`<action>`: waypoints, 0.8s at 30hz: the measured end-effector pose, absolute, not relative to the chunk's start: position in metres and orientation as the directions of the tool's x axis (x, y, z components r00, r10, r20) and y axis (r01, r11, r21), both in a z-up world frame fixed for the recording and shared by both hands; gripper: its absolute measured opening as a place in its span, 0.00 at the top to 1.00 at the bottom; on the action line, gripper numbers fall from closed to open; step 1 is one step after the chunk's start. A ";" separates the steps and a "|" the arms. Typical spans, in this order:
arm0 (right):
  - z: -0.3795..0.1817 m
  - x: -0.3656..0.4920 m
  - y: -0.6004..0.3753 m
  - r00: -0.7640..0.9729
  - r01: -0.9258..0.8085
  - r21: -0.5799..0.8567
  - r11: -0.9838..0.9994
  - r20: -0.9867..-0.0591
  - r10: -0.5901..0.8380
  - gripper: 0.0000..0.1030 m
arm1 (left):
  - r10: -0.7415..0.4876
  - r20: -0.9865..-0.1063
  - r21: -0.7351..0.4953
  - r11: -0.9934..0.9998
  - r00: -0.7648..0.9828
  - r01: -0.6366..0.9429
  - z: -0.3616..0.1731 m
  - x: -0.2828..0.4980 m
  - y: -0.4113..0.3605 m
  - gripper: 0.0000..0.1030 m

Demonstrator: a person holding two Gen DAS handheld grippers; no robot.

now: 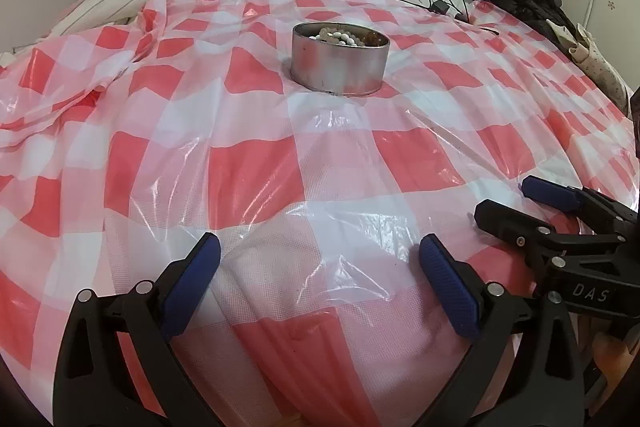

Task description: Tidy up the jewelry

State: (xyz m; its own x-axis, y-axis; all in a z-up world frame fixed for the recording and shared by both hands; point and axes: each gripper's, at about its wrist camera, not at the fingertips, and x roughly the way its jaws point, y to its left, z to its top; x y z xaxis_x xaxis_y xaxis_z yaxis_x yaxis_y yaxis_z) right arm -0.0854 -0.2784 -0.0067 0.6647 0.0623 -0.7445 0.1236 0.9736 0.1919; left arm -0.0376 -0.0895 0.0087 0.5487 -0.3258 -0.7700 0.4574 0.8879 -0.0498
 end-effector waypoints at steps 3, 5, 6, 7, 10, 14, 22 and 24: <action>-0.007 -0.085 -0.279 0.663 0.124 0.192 0.974 -0.746 0.062 0.22 | -0.328 -0.771 -0.053 0.887 0.546 0.458 0.008 -0.038 -0.090 0.07; -0.007 -0.085 -0.279 0.663 0.125 0.192 0.973 -0.746 0.062 0.22 | -0.330 -0.772 -0.055 0.887 0.544 0.459 0.008 -0.037 -0.090 0.07; -0.007 -0.085 -0.279 0.663 0.125 0.192 0.973 -0.746 0.063 0.22 | -0.331 -0.773 -0.057 0.886 0.542 0.460 0.008 -0.037 -0.090 0.07; -0.007 -0.085 -0.279 0.663 0.124 0.193 0.973 -0.746 0.063 0.22 | -0.334 -0.774 -0.061 0.885 0.538 0.462 0.007 -0.036 -0.090 0.07; -0.007 -0.085 -0.279 0.664 0.124 0.194 0.973 -0.745 0.064 0.22 | -0.340 -0.776 -0.069 0.883 0.532 0.464 0.007 -0.035 -0.090 0.07; -0.007 -0.085 -0.279 0.663 0.124 0.193 0.973 -0.746 0.063 0.22 | -0.339 -0.776 -0.069 0.884 0.532 0.463 0.007 -0.035 -0.090 0.07; -0.007 -0.085 -0.279 0.663 0.124 0.193 0.973 -0.746 0.063 0.22 | -0.330 -0.772 -0.059 0.888 0.543 0.455 0.007 -0.037 -0.091 0.07; -0.007 -0.085 -0.279 0.663 0.124 0.192 0.973 -0.746 0.063 0.22 | -0.329 -0.772 -0.058 0.889 0.544 0.454 0.007 -0.038 -0.091 0.07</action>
